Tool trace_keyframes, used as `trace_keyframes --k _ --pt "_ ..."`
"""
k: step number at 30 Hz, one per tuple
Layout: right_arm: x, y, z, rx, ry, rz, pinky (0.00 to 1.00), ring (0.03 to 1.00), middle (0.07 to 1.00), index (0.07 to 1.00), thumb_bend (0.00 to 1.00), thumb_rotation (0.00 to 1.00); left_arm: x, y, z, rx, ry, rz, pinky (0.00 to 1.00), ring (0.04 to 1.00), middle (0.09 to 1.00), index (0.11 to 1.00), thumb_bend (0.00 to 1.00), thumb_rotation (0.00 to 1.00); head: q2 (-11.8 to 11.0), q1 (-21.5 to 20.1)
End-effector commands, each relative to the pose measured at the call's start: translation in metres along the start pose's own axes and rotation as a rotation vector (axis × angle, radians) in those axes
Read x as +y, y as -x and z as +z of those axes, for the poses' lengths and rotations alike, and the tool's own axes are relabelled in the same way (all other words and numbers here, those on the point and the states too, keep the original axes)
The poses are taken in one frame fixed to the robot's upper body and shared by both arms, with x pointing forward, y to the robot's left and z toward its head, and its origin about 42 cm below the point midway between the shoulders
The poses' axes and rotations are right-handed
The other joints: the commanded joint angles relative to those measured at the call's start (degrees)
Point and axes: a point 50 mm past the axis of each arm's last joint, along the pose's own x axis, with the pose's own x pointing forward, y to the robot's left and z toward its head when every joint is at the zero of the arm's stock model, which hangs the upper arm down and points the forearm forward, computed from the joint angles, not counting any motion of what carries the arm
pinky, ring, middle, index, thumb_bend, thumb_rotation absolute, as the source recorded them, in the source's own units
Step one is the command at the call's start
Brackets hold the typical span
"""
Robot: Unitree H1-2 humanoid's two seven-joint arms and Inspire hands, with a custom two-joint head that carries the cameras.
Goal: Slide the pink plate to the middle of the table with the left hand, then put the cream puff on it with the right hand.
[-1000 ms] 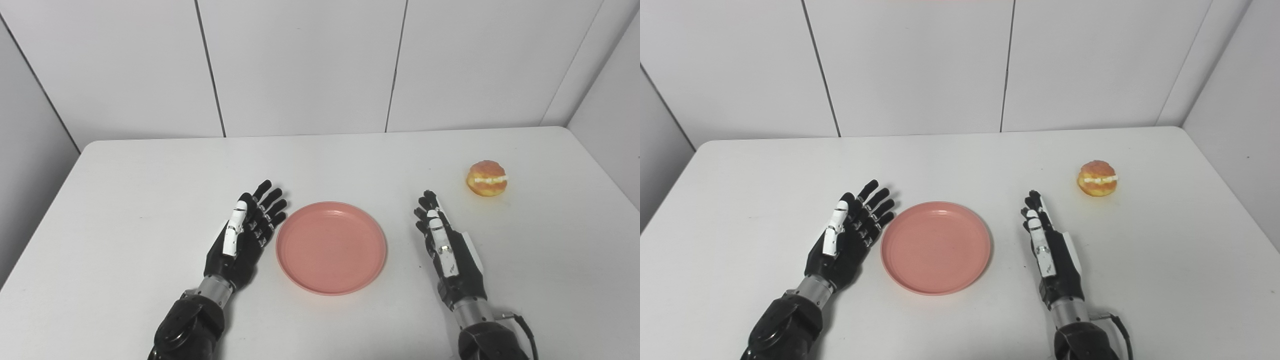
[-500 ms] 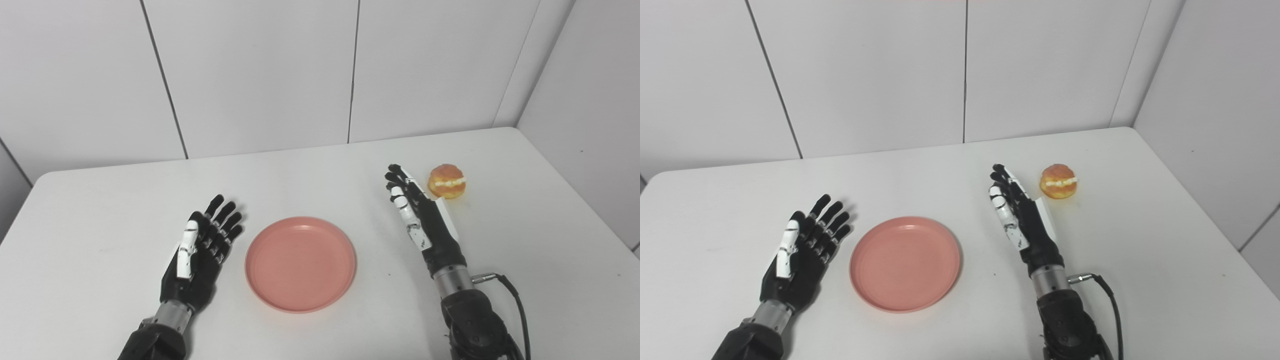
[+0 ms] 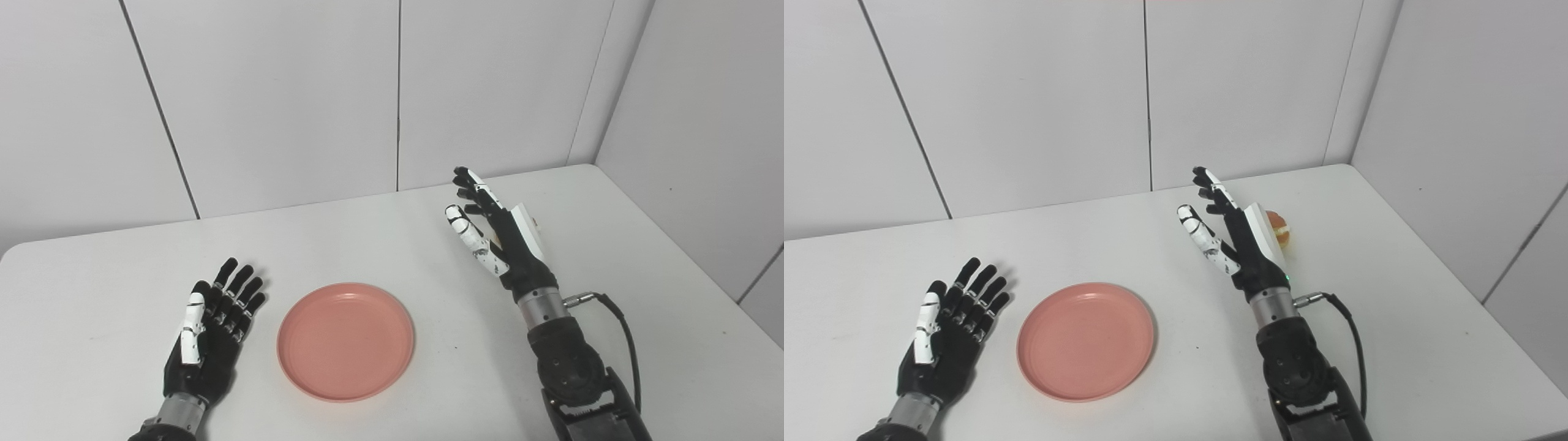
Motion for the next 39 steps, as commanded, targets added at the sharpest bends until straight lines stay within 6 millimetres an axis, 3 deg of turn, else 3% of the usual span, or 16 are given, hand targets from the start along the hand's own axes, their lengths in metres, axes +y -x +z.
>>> trace_keyframes --k 1,12,28,39 --pt "-0.015 -0.015 0.012 -0.07 0.045 -0.044 0.83 0.876 0.89 0.902 0.53 0.95 0.024 0.03 -0.038 0.185 0.023 0.118 1.0 0.962 0.957 0.955 0.29 1.0 0.04 -0.39" --pt "-0.047 -0.033 0.004 -0.068 0.222 -0.06 0.81 0.896 0.935 0.934 0.63 0.84 0.024 0.03 -0.034 0.185 0.031 0.119 1.0 0.97 0.969 0.965 0.29 1.0 0.5 -0.74" --pt "-0.088 -0.047 -0.014 0.013 0.541 -0.085 0.78 0.89 0.946 0.946 0.69 0.72 0.024 0.033 -0.028 0.16 -0.027 0.152 1.0 0.974 0.966 0.957 0.29 1.0 0.94 -1.09" --pt "-0.101 -0.061 -0.023 0.133 0.676 -0.027 0.83 0.926 0.965 0.968 0.76 0.68 0.027 0.035 -0.027 0.151 -0.046 0.149 1.0 0.973 0.968 0.963 0.28 1.0 1.27 -1.13"
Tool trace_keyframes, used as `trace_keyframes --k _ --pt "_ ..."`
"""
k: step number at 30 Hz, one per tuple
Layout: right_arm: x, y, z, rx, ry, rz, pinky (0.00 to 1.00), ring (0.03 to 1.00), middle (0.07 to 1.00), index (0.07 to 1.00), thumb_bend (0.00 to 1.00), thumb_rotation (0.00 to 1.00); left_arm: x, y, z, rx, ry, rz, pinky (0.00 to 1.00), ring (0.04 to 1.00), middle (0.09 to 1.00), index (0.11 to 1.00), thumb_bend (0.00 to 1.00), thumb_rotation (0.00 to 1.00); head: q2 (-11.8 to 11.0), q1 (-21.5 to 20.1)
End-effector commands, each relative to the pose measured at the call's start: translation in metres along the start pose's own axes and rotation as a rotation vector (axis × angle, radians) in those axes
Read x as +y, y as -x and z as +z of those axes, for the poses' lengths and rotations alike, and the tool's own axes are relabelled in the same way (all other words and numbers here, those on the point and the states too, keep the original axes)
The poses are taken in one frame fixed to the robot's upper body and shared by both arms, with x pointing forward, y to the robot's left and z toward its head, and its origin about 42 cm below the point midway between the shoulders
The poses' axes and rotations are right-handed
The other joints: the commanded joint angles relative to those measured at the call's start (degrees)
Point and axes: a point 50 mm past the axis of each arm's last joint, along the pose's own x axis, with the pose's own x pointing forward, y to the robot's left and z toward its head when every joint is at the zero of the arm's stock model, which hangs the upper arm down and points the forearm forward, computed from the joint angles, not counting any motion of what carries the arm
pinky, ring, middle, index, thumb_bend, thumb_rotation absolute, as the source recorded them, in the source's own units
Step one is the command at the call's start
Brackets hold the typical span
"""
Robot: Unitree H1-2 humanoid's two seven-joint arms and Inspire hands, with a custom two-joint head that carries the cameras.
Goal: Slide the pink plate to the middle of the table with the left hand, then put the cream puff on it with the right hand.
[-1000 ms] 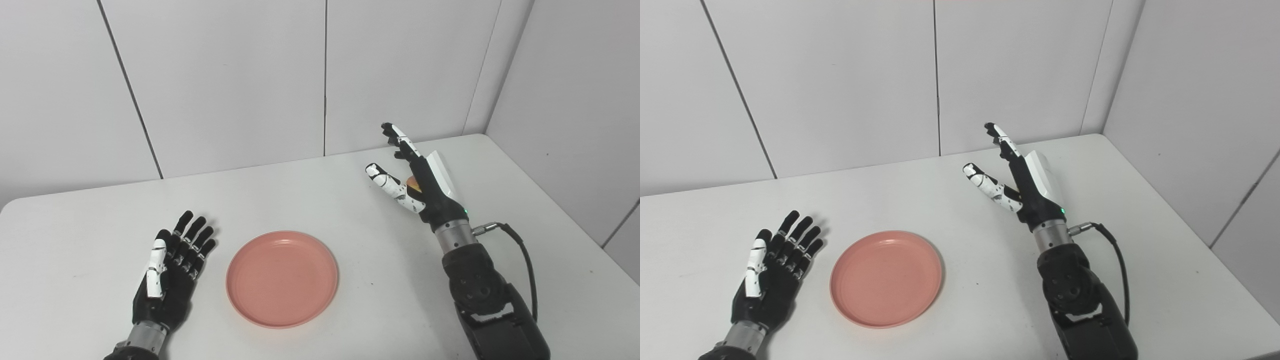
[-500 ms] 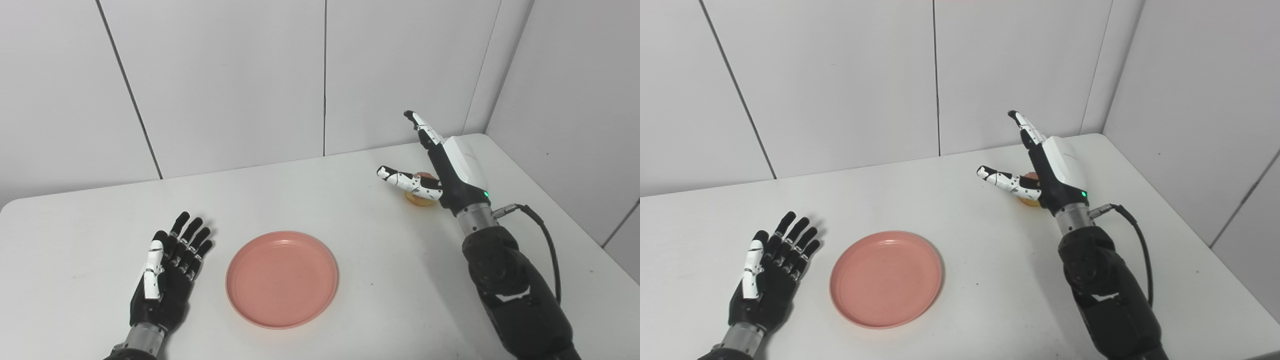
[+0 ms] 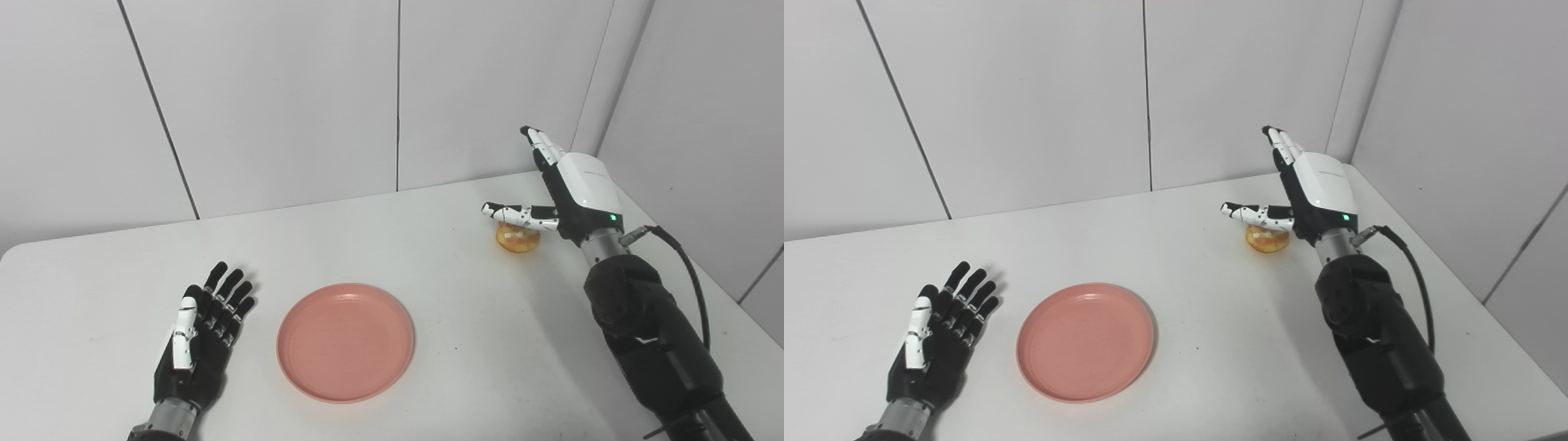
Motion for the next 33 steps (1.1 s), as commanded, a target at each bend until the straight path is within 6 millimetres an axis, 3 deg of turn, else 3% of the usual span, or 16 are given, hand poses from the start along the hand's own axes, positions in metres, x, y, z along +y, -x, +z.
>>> trace_keyframes --k 1,19,26,33 --pt "-0.025 -0.017 0.001 0.002 0.048 -0.053 0.83 0.928 0.967 0.97 0.76 0.68 0.021 0.027 -0.034 0.159 -0.003 0.106 1.0 0.972 0.968 0.962 0.29 1.0 0.07 0.06" --pt "-0.006 -0.052 -0.016 0.085 0.091 0.142 0.81 0.924 0.962 0.971 0.86 0.65 0.024 0.029 -0.033 0.14 -0.029 0.1 1.0 0.96 0.959 0.96 0.29 1.0 1.06 3.13" --pt "-0.003 -0.059 -0.018 0.087 0.084 0.167 0.78 0.901 0.952 0.96 0.88 0.59 0.024 0.031 -0.036 0.138 -0.045 0.096 0.98 0.953 0.96 0.955 0.3 1.0 1.37 3.01" --pt "0.004 -0.063 -0.023 0.101 0.095 0.192 0.78 0.893 0.942 0.952 0.9 0.59 0.024 0.031 -0.037 0.143 -0.038 0.102 1.0 0.957 0.957 0.952 0.31 1.0 1.41 2.68"
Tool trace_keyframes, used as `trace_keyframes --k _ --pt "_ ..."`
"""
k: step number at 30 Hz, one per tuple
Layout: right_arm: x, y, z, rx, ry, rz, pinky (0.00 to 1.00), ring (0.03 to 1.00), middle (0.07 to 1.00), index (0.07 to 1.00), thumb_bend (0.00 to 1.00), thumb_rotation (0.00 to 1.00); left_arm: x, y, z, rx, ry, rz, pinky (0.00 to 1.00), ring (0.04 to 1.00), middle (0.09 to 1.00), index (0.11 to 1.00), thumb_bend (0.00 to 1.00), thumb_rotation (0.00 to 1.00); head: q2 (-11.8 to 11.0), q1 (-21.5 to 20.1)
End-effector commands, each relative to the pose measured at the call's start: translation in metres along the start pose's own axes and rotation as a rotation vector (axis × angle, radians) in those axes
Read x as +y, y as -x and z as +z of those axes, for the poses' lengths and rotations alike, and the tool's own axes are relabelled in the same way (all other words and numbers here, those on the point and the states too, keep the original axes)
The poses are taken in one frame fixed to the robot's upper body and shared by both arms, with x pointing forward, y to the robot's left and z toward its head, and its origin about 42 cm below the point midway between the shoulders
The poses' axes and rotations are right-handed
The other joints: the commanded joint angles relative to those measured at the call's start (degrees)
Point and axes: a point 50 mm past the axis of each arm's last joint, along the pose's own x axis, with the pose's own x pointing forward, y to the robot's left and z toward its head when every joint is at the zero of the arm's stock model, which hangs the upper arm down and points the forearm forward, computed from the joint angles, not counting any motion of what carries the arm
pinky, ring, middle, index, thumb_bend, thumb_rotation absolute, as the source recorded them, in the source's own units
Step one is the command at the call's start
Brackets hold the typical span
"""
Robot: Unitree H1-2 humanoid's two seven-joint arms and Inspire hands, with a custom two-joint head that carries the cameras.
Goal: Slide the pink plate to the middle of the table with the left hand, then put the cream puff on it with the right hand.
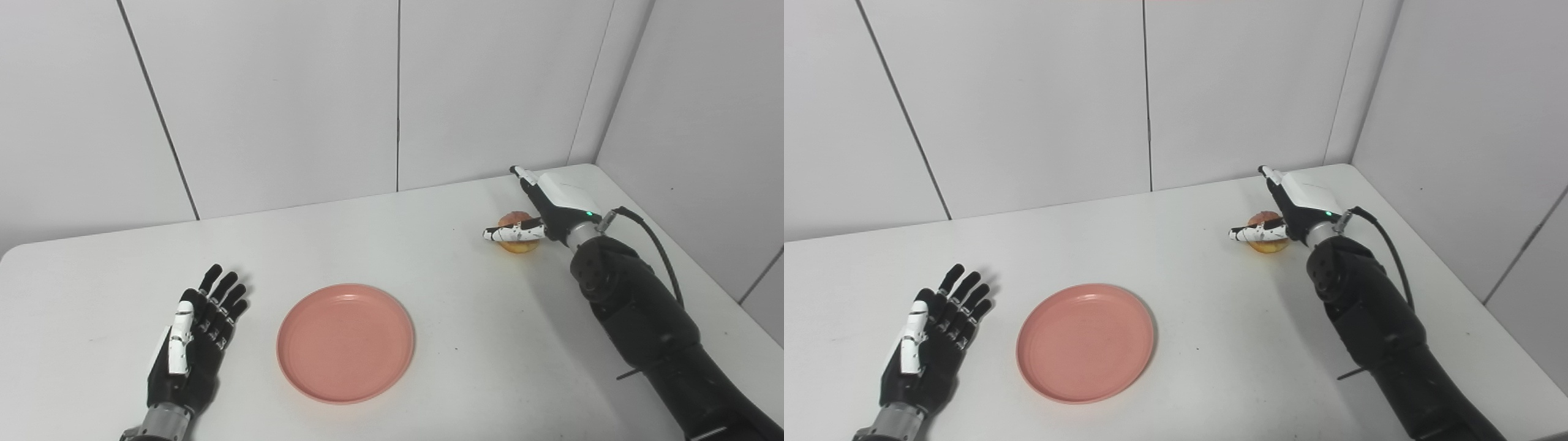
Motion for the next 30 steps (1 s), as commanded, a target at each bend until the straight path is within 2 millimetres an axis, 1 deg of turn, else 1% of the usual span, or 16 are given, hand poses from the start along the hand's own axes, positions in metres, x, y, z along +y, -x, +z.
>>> trace_keyframes --k 1,3,8,12,17,23,27,30 --pt "-0.031 -0.009 0.004 -0.024 0.017 -0.081 0.78 0.888 0.94 0.95 0.9 0.59 0.016 0.027 -0.038 0.159 0.024 0.091 1.0 0.956 0.956 0.953 0.3 1.0 0.0 0.05" --pt "-0.029 -0.01 0.001 -0.019 0.012 -0.075 0.76 0.877 0.938 0.945 0.89 0.58 0.016 0.027 -0.038 0.157 0.025 0.094 0.99 0.953 0.953 0.951 0.3 1.0 0.0 0.05" --pt "-0.024 -0.011 -0.007 -0.002 0.001 -0.06 0.75 0.873 0.932 0.938 0.88 0.56 0.016 0.026 -0.038 0.159 0.035 0.094 0.99 0.952 0.951 0.946 0.3 1.0 -0.2 -0.07" --pt "-0.022 -0.012 -0.014 0.028 -0.024 -0.047 0.77 0.893 0.936 0.938 0.87 0.5 0.016 0.026 -0.039 0.162 0.034 0.098 0.99 0.95 0.952 0.948 0.31 1.0 -0.04 -0.11" --pt "-0.022 -0.013 -0.02 0.047 -0.045 -0.027 0.78 0.899 0.943 0.936 0.86 0.46 0.016 0.026 -0.038 0.163 0.04 0.093 0.99 0.953 0.955 0.952 0.31 1.0 0.43 -0.01" --pt "-0.021 -0.015 -0.023 0.079 -0.038 -0.002 0.8 0.901 0.945 0.93 0.84 0.46 0.016 0.026 -0.038 0.159 0.036 0.087 0.99 0.955 0.959 0.955 0.31 1.0 0.55 0.04" --pt "-0.02 -0.017 -0.026 0.102 -0.034 0.009 0.79 0.898 0.934 0.916 0.84 0.46 0.015 0.026 -0.037 0.156 0.04 0.082 0.99 0.953 0.956 0.954 0.3 1.0 0.55 0.04" --pt "-0.019 -0.018 -0.027 0.101 -0.045 0.01 0.73 0.847 0.881 0.882 0.82 0.45 0.014 0.026 -0.035 0.157 0.044 0.082 0.98 0.945 0.95 0.945 0.31 1.0 1.04 0.1"
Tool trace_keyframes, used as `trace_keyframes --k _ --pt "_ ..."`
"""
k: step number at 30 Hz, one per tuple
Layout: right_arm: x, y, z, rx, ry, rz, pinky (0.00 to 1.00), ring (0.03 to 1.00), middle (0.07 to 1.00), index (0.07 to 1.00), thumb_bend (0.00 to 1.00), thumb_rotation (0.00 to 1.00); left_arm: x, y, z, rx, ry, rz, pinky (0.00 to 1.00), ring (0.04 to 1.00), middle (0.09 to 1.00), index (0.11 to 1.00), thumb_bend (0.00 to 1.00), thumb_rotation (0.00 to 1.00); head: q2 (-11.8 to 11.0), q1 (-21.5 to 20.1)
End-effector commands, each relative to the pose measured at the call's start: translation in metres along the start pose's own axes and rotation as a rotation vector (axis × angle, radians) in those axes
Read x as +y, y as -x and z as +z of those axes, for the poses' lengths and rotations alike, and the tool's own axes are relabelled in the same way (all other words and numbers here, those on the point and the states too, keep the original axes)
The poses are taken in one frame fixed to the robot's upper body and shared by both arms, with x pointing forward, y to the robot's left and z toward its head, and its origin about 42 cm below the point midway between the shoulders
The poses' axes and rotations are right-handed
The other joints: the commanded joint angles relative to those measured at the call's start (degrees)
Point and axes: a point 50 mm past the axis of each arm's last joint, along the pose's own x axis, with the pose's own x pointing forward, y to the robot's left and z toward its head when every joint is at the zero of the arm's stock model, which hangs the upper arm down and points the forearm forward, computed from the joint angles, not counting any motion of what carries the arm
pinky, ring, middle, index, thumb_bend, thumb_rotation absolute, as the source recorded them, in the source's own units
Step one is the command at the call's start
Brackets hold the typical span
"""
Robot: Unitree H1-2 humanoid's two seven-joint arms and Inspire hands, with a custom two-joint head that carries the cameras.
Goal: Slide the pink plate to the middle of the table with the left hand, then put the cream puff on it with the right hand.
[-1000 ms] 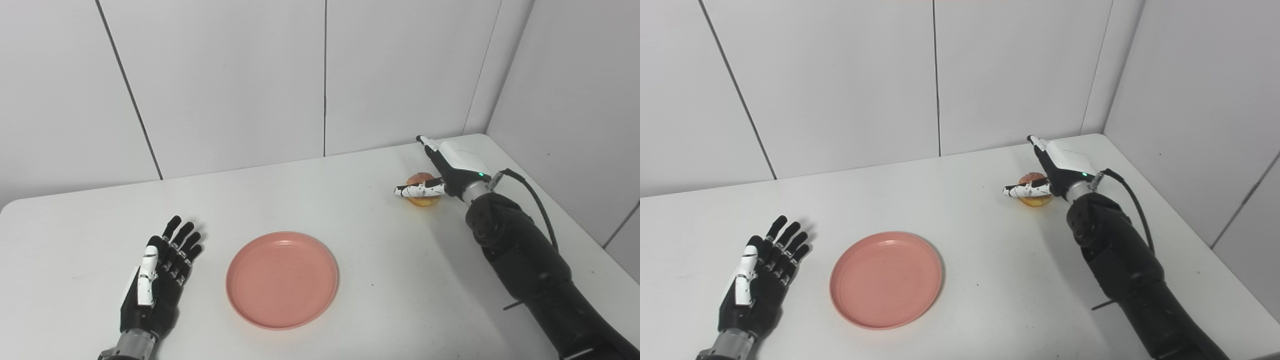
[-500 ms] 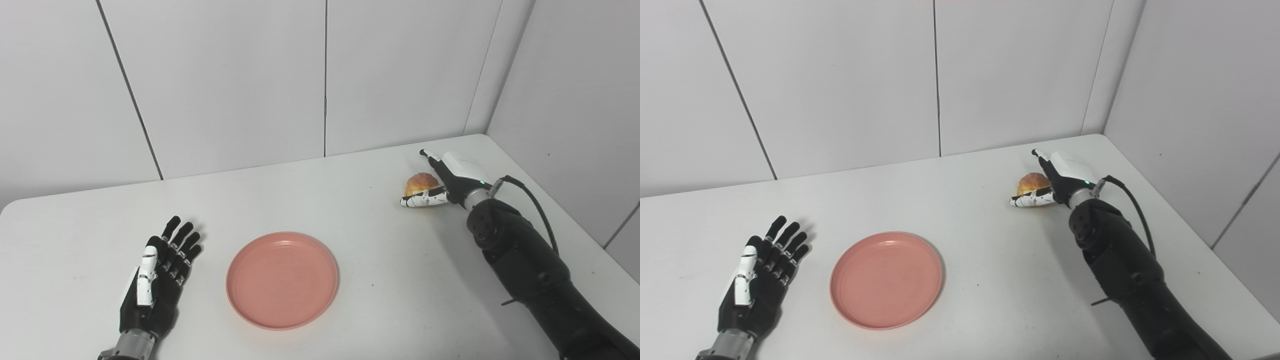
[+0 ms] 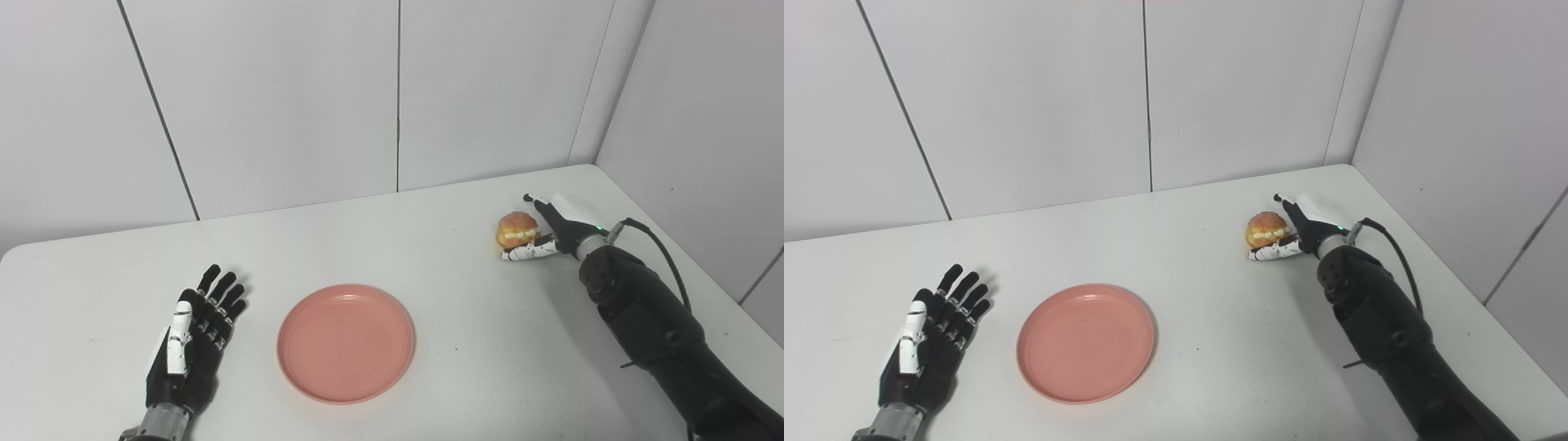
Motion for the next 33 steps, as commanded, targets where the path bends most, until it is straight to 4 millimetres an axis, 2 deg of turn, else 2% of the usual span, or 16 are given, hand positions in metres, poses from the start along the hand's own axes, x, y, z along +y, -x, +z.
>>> trace_keyframes --k 1,2,7,11,16,25,26,28,31,32,33 --pt "-0.037 -0.007 0.011 -0.031 -0.008 -0.089 0.72 0.826 0.862 0.872 0.82 0.44 0.013 0.026 -0.035 0.161 0.036 0.08 0.98 0.947 0.952 0.947 0.31 1.0 0.17 0.02" --pt "-0.036 -0.008 0.011 -0.033 -0.012 -0.089 0.66 0.767 0.814 0.847 0.82 0.43 0.013 0.026 -0.035 0.162 0.033 0.08 0.98 0.95 0.953 0.948 0.31 1.0 0.25 0.04" --pt "-0.033 -0.013 0.008 -0.034 -0.035 -0.074 0.57 0.674 0.736 0.787 0.78 0.4 0.012 0.026 -0.034 0.16 0.037 0.088 0.98 0.946 0.95 0.947 0.31 1.0 0.51 0.08" --pt "-0.029 -0.019 0.008 -0.015 -0.039 -0.061 0.58 0.665 0.72 0.778 0.77 0.4 0.012 0.027 -0.033 0.159 0.036 0.085 0.98 0.947 0.95 0.946 0.31 1.0 0.74 0.09" --pt "-0.024 -0.026 0.013 -0.009 -0.06 -0.055 0.62 0.703 0.752 0.786 0.77 0.42 0.013 0.027 -0.034 0.155 0.034 0.081 0.98 0.948 0.95 0.947 0.31 1.0 0.95 0.23" --pt "-0.016 -0.036 0.015 0.007 -0.067 -0.041 0.61 0.68 0.733 0.764 0.75 0.45 0.013 0.026 -0.034 0.156 0.037 0.082 0.98 0.945 0.948 0.944 0.31 1.0 1.42 0.46" --pt "-0.015 -0.037 0.015 0.013 -0.063 -0.039 0.57 0.635 0.689 0.727 0.72 0.42 0.013 0.026 -0.034 0.157 0.036 0.082 0.98 0.943 0.946 0.943 0.32 1.0 1.49 0.47" --pt "-0.014 -0.039 0.016 0.022 -0.056 -0.037 0.56 0.616 0.669 0.71 0.7 0.39 0.012 0.026 -0.034 0.157 0.037 0.082 0.98 0.944 0.947 0.943 0.32 1.0 1.58 0.49" --pt "-0.013 -0.042 0.016 0.018 -0.052 -0.028 0.52 0.574 0.625 0.662 0.66 0.28 0.012 0.025 -0.033 0.157 0.038 0.083 0.98 0.945 0.948 0.945 0.32 1.0 1.67 0.53" --pt "-0.012 -0.043 0.016 0.013 -0.05 -0.027 0.49 0.552 0.603 0.636 0.65 0.23 0.012 0.025 -0.033 0.157 0.037 0.082 0.98 0.945 0.947 0.943 0.32 1.0 1.67 0.53" --pt "-0.013 -0.043 0.016 0.009 -0.05 -0.027 0.47 0.527 0.579 0.566 0.58 0.19 0.012 0.025 -0.034 0.157 0.036 0.082 0.98 0.946 0.947 0.943 0.32 1.0 1.84 0.57"
